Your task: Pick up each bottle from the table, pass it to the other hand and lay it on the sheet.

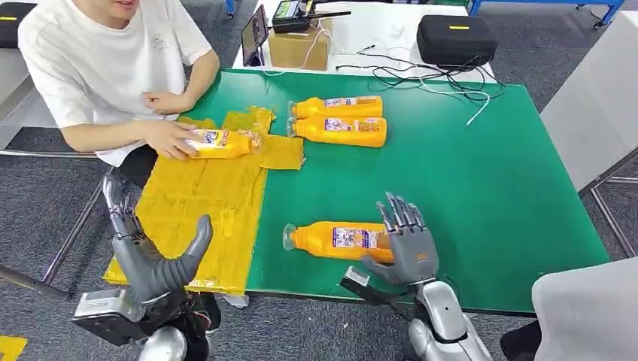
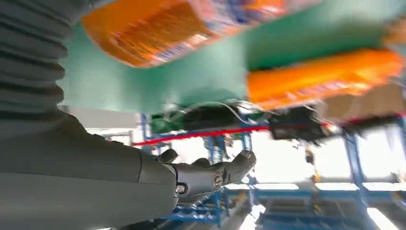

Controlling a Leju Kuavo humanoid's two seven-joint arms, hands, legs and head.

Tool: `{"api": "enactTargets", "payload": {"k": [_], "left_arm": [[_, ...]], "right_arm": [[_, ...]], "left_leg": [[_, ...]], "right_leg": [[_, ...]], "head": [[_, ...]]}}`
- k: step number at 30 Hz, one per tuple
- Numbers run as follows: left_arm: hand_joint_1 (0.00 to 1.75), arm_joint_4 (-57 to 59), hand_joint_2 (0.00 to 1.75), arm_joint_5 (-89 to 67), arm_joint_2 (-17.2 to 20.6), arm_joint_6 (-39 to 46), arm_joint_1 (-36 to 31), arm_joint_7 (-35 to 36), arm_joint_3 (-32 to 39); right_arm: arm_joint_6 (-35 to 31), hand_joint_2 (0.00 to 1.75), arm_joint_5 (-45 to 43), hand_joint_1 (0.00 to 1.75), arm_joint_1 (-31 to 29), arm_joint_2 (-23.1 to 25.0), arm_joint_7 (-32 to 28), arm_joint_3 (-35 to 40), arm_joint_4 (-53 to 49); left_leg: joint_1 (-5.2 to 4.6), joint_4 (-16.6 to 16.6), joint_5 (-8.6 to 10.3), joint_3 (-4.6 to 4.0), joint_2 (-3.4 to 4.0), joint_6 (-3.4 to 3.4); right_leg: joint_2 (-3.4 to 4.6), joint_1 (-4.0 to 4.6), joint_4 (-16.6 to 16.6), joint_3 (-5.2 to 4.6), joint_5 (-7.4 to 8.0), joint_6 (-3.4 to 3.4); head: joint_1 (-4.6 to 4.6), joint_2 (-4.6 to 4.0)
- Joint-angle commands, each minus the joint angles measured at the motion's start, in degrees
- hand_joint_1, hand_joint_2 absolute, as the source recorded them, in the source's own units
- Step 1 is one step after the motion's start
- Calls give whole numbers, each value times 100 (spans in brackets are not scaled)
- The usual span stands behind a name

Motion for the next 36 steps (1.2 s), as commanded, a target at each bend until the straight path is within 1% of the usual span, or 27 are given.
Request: {"api": "enactTargets", "payload": {"k": [1, 4, 5, 6, 7, 9, 13, 17, 20, 25, 26, 28, 29, 30, 31, 32, 36], "left_arm": [[0, 411, 175, -447, -229, 37, 56, 117, 320], [0, 387, 175, -514, -245, 37, 55, 158, 323], [0, 387, 175, -586, -255, 37, 56, 221, 321], [0, 389, 175, -623, -269, 37, 52, 251, 325], [0, 403, 175, -781, -338, 37, 46, 224, 382], [0, 409, 175, -839, -362, 37, 17, 269, 376], [0, 428, 175, -866, -321, 37, -54, 451, 254], [0, 530, 175, -771, -254, 37, -111, 633, 146], [0, 483, 175, -760, -227, 37, -70, 657, 108], [0, 457, 175, -764, -225, 37, -53, 662, 103], [0, 455, 175, -764, -215, 37, -60, 683, 90], [0, 492, 175, -735, -193, 37, -120, 725, 59], [0, 528, 175, -714, -172, 37, -163, 742, 30], [0, 571, 175, -678, -150, 37, -221, 770, -3], [0, 632, 175, -659, -137, 37, -280, 784, -23], [0, 683, 175, -640, -124, 37, -332, 792, -46], [0, 758, 175, -573, -108, 37, -435, 814, -102]], "right_arm": [[150, 175, 1, 0, -132, -181, 166, 13, 401], [235, 175, -35, 0, -134, -167, 187, 13, 377], [355, 175, -41, 0, -146, -168, 198, 43, 373], [480, 175, -57, 0, -178, -155, 207, 81, 415], [713, 175, -170, 0, -236, -125, 200, 137, 490], [916, 175, -63, 0, -352, -111, 296, 265, 662], [1337, 175, 56, 0, -774, -78, 619, 528, 1068], [2082, 175, 15, 0, -1394, -33, 1059, 795, 1717], [2204, 175, 49, 0, -1574, 18, 1203, 852, 1902], [2207, 175, 54, 0, -1579, 24, 1224, 867, 1910], [2264, 175, 22, 0, -1596, 26, 1259, 869, 1946], [2535, 175, -177, 0, -1813, 67, 1325, 856, 2213], [2641, 175, -200, 75, -1945, 66, 1303, 917, 2371], [2727, 175, -287, 140, -2076, 77, 1236, 937, 2517], [2800, 175, -310, 171, -2184, 98, 1194, 972, 2660], [2857, 175, -383, 175, -2273, 115, 1124, 982, 2784], [2949, 175, -501, 175, -2493, 162, 1044, 1044, 3077]], "left_leg": [[4, -5, -4, 14, 5, -6], [8, -5, -7, 24, 4, -10], [5, -4, -4, 13, 3, -7], [9, -3, -7, 22, 6, -11], [6, -2, -4, 11, 6, -7], [4, -4, -3, 10, 11, -6], [9, -2, -7, 17, 22, -12], [5, -2, -4, 11, 23, -9], [8, -2, -5, 19, 30, -12], [6, -3, 0, 19, 11, -9], [12, -2, -4, 27, 9, -13], [10, -1, -5, 26, 14, -11], [6, -2, -3, 24, 16, -9], [3, -2, 1, 16, 14, -6], [5, -2, 0, 22, 17, -9], [11, 0, -1, 25, 20, -13], [8, 0, 3, 22, 14, -12]], "right_leg": [[3, 5, -5, 14, -3, -8], [1, 9, -9, 24, -5, -13], [0, 6, -6, 13, -2, -9], [2, 10, -7, 23, -4, -14], [4, 6, -4, 11, -1, -9], [9, 4, -4, 8, 0, -8], [18, 10, -6, 16, 1, -15], [20, 5, -2, 8, 3, -12], [24, 9, -2, 13, 3, -16], [2, 7, -4, 15, 0, -11], [1, 12, -6, 27, -3, -16], [8, 10, -4, 25, -2, -15], [10, 7, -2, 21, -1, -12], [8, 3, -1, 14, 2, -8], [10, 5, -2, 20, 2, -12], [11, 12, -4, 23, 3, -18], [7, 9, -1, 21, 4, -17]], "head": [[2, 0], [2, 2], [2, 0], [2, 0], [2, 0], [2, 0], [4, 2], [2, 0], [2, 0], [2, 2], [2, 0], [2, 0], [2, 0], [2, 0], [2, 0], [2, 0], [2, 0]]}}
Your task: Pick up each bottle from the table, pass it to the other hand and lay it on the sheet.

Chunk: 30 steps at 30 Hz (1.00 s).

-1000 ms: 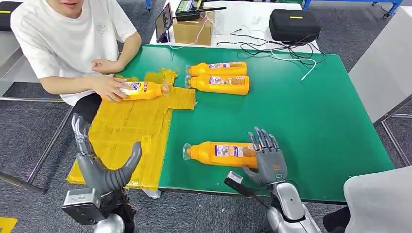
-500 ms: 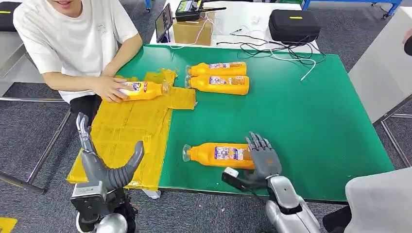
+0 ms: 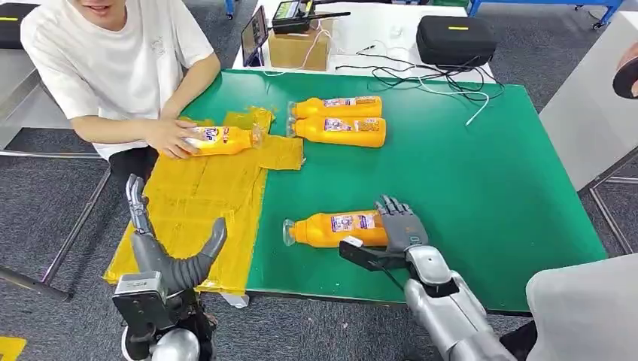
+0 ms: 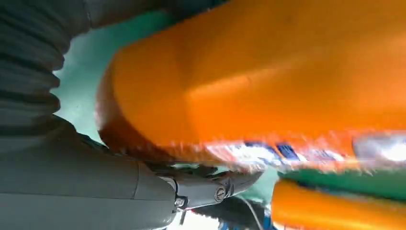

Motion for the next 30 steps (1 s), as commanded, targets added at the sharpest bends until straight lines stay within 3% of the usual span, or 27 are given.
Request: {"api": "enactTargets", "payload": {"k": [1, 11, 13, 14, 15, 16, 18, 20, 22, 25, 30], "left_arm": [[0, 521, 175, 139, 174, -9, -409, 87, -218], [0, 492, 175, 270, 191, -54, -369, 113, -246], [0, 540, 175, 846, 207, -275, -356, 260, -274], [0, 689, 0, 1234, 220, -462, -400, 308, -312], [0, 818, 0, 1441, 220, -544, -432, 302, -328], [0, 897, 175, 1609, 200, -587, -437, 328, -332], [0, 983, 175, 2048, 196, -795, -415, 419, -345], [0, 995, 175, 2070, 200, -795, -408, 401, -353], [0, 1056, 175, 2687, 411, -1537, -412, 911, -562], [0, 1084, 175, 3264, 375, -2107, -197, 797, -574], [0, 1334, 175, 3245, 323, -1902, -49, 483, -836]], "right_arm": [[280, 175, -242, 175, -815, 126, -201, 327, 1388], [309, 175, -368, 175, -793, 120, -331, 345, 1392], [778, 175, -1751, 175, -461, 223, -1423, -86, 1004], [999, 175, -2362, 175, -244, 158, -1739, -93, 687], [985, 175, -2574, 175, -103, 87, -1807, 7, 452], [868, 175, -2762, 175, 35, 47, -1896, 101, 190], [823, 175, -3327, 175, 345, 95, -2022, 59, -293], [818, 175, -3359, 175, 379, 93, -1973, 102, -371], [710, 175, -4089, 175, 665, 242, -2307, -155, -832], [238, 175, -4715, 175, 1088, 515, -2482, -451, -1651], [-232, 175, -5665, 175, 1463, 771, -2653, -814, -2425]], "left_leg": [[4, -4, 2, 12, 8, -8], [10, -4, -1, 22, 0, -9], [10, -4, 0, 21, 1, -8], [9, -4, 2, 18, -5, -7], [11, -9, 3, 23, -12, -9], [8, -11, 5, 22, -17, -6], [12, -13, 2, 34, -9, -8], [10, -11, 2, 33, -11, -9], [10, -5, 0, 25, -14, -10], [6, -10, 0, 23, -7, -7], [9, -1, -12, 9, 8, -11]], "right_leg": [[5, 5, -3, 10, 4, -11], [-3, 11, -7, 24, 1, -12], [-2, 11, -8, 24, 2, -12], [-7, 9, -9, 22, 2, -9], [-14, 12, -14, 29, 2, -11], [-18, 9, -14, 29, 2, -7], [-14, 13, -19, 36, 2, -9], [-12, 11, -14, 32, -1, -11], [-12, 11, -9, 27, -2, -11], [-6, 7, -10, 22, -1, -8], [7, 10, 2, 7, -8, -13]], "head": [[0, 2], [0, 0], [0, 0], [2, 0], [0, 0], [2, 0], [2, 0], [0, 0], [0, 0], [0, 0], [0, 0]]}}
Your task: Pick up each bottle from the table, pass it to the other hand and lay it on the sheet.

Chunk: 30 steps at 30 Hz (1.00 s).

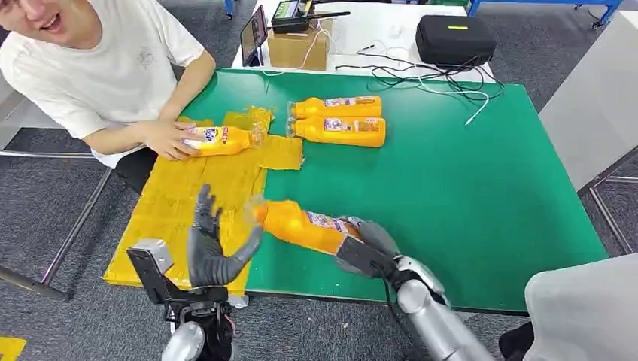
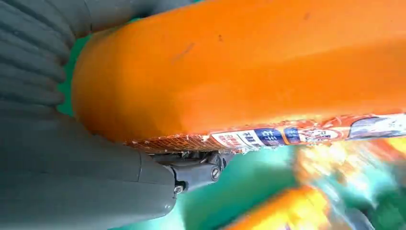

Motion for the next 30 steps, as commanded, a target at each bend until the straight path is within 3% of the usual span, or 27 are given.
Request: {"api": "enactTargets", "payload": {"k": [1, 8, 14, 17, 22, 30], "left_arm": [[0, 863, 175, 209, 470, 42, 16, -207, -698], [0, 681, 175, 382, 812, -285, 105, -667, -1162], [0, 574, 175, 532, 865, -543, 27, -572, -1249], [0, 689, 175, 558, 882, -827, -39, -506, -1326], [0, 833, 175, 586, 721, -908, -122, -549, -1209], [0, 787, 175, 590, 722, -914, -139, -523, -1193]], "right_arm": [[-720, 175, -1196, 175, 742, 467, -267, -709, -1698], [-1321, 175, -1614, 175, 854, 515, -554, -814, -2116], [-1162, 175, -1591, 175, 704, 373, -502, -538, -1949], [-996, 175, -982, 175, 605, 198, -539, -32, -1845], [-785, 175, -292, 175, 485, 353, -582, 986, -1476], [-867, 175, -210, 175, 471, 372, -576, 1068, -1413]], "left_leg": [[6, -4, -8, 15, -3, -11], [6, -5, -6, 12, 1, -13], [7, -2, -5, 4, 1, -11], [10, 0, -8, 11, -1, -14], [13, -3, -12, 20, 17, -15], [13, -6, -7, 16, 7, -12]], "right_leg": [[-7, 7, -5, 16, -10, -14], [-3, 7, -4, 12, -8, -16], [-3, 7, -5, 6, -6, -13], [-3, 11, -5, 13, -9, -17], [14, 14, -8, 19, -6, -19], [5, 13, -10, 18, -4, -15]], "head": [[0, 0], [0, 0], [0, 2], [0, 0], [0, 0], [0, 0]]}}
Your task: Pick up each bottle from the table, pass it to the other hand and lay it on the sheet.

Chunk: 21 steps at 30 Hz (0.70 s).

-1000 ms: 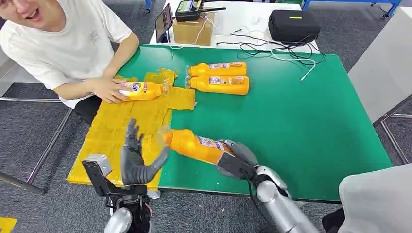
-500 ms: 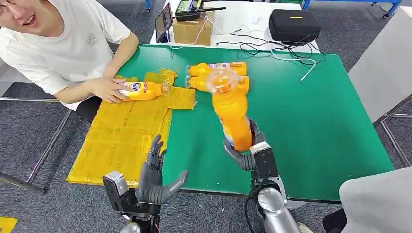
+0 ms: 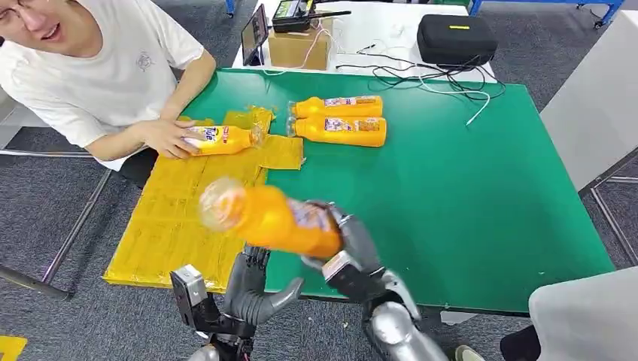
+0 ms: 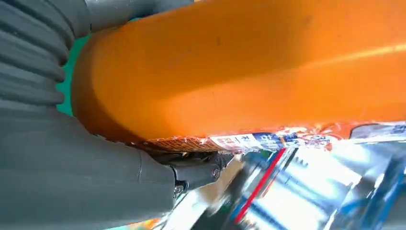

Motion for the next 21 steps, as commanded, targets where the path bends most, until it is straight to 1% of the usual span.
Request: {"api": "enactTargets", "payload": {"k": [1, 3, 6, 10, 11, 13, 15, 21], "left_arm": [[0, 243, 175, 2, 36, 125, -154, -106, 25], [0, 126, 175, -47, -52, 354, -186, -239, 141], [0, -96, 175, 312, -135, 360, -151, -127, 279], [0, -505, 175, 596, -145, 375, -18, -139, 313], [0, -635, 175, 836, -144, 279, 23, -43, 324], [0, -729, 175, 1798, -63, -405, 54, 602, 331], [0, -703, 175, 1677, -71, -554, 109, 420, 423], [0, -701, 175, 1678, -73, -556, 109, 420, 424]], "right_arm": [[51, 175, 2, 175, -319, -78, -55, 589, 455], [107, 175, 10, 175, -253, 21, -57, 823, 551], [98, 175, -7, 175, -224, 75, -71, 1070, 705], [147, 175, -41, 175, -247, 108, -40, 1320, 917], [171, 175, -62, 175, -259, 131, -7, 1397, 1007], [302, 175, -115, 175, -290, 135, 46, 1524, 1150], [421, 175, -117, 175, -311, 107, 69, 1628, 1270], [414, 175, -117, 175, -293, 105, 66, 1630, 1276]], "left_leg": [[6, -3, -4, 17, 9, -8], [9, 0, -7, 19, 12, -10], [6, 0, -5, 12, 12, -8], [7, 0, -7, 14, 11, -10], [12, 0, -11, 22, 15, -14], [11, 0, -11, 22, 16, -12], [16, 0, -13, 29, 19, -16], [9, -3, -2, 11, 0, -8]], "right_leg": [[7, 6, -7, 17, 0, -10], [9, 9, -6, 20, -1, -13], [10, 6, -3, 12, -1, -11], [9, 8, -5, 14, -2, -13], [13, 13, -6, 22, -5, -18], [12, 12, -5, 22, -5, -16], [13, 17, -6, 27, -6, -19], [-8, 9, -7, 12, -4, -11]], "head": [[-2, -2], [0, -2], [-2, 0], [-2, -2], [-2, -2], [-2, -2], [-2, -2], [0, -2]]}}
